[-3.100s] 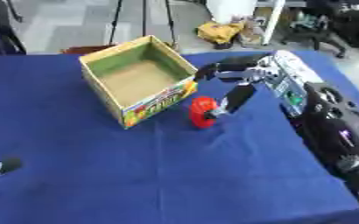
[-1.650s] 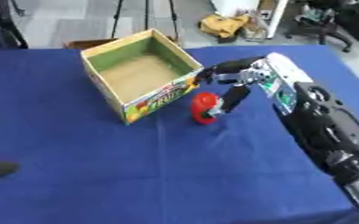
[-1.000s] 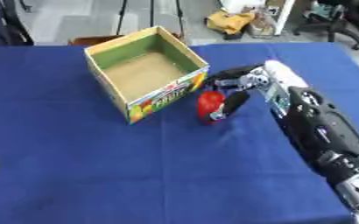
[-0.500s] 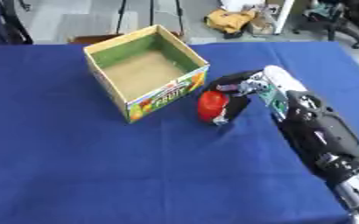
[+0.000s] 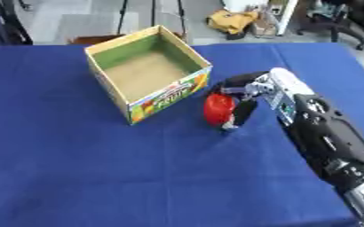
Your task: Pick up objects on the table and place them in the box.
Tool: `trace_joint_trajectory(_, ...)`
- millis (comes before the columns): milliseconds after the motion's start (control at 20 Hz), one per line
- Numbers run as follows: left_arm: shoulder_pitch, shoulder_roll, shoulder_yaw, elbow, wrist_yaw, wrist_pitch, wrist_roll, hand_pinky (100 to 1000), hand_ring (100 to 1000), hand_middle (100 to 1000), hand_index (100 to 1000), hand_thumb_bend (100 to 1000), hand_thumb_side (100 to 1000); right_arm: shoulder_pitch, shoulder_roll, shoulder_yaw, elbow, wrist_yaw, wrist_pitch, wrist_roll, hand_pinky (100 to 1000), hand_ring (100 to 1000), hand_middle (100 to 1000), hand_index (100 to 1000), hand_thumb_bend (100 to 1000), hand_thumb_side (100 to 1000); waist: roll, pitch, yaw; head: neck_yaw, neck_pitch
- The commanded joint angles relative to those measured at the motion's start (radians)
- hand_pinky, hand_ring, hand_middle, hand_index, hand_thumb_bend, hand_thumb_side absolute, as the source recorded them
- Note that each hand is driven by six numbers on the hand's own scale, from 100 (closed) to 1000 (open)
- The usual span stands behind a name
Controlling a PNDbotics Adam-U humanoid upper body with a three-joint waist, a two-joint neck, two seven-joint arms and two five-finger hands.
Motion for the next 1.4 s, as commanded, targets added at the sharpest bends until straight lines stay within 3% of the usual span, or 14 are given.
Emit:
trace_joint_trajectory(50,-0.005,0.02,0.002,-0.012,0.004,-0.002,-0.001,585,422,572,762,1000,757,-0.006,-0.034,0.002,-0.024,-0.003,-0.165,0.172,203,461,874,996,196,296,0.002,-0.016,-0.003,-0.002,0.0)
trace_joint_trajectory(300,-0.004,0.02,0.003,-0.009,0.003,0.0,0.001,585,421,572,762,1000,756,-0.009,-0.045,-0.002,-0.082,-0.027,-0.155,0.167,100,375,806,978,158,194,-0.001,-0.022,-0.009,0.0,0.0)
trace_joint_trajectory(650,-0.001,0.022,0.004,-0.006,0.003,0.0,0.007,584,420,570,761,1000,752,-0.006,-0.063,0.0,-0.177,-0.084,-0.136,0.162,100,319,677,956,132,141,-0.009,-0.032,-0.017,0.002,-0.001)
trace_joint_trajectory(1050,0.002,0.026,0.006,-0.005,0.001,-0.001,0.01,583,420,569,761,1000,751,-0.006,-0.073,-0.001,-0.235,-0.138,-0.116,0.172,100,299,634,948,105,104,-0.016,-0.042,-0.019,0.005,-0.003)
trace_joint_trajectory(1400,0.005,0.023,0.003,-0.004,0.002,-0.002,0.007,591,419,568,760,1000,752,-0.035,-0.044,-0.066,-0.225,-0.201,-0.064,0.172,100,265,613,950,100,100,-0.015,-0.044,-0.017,0.003,-0.009)
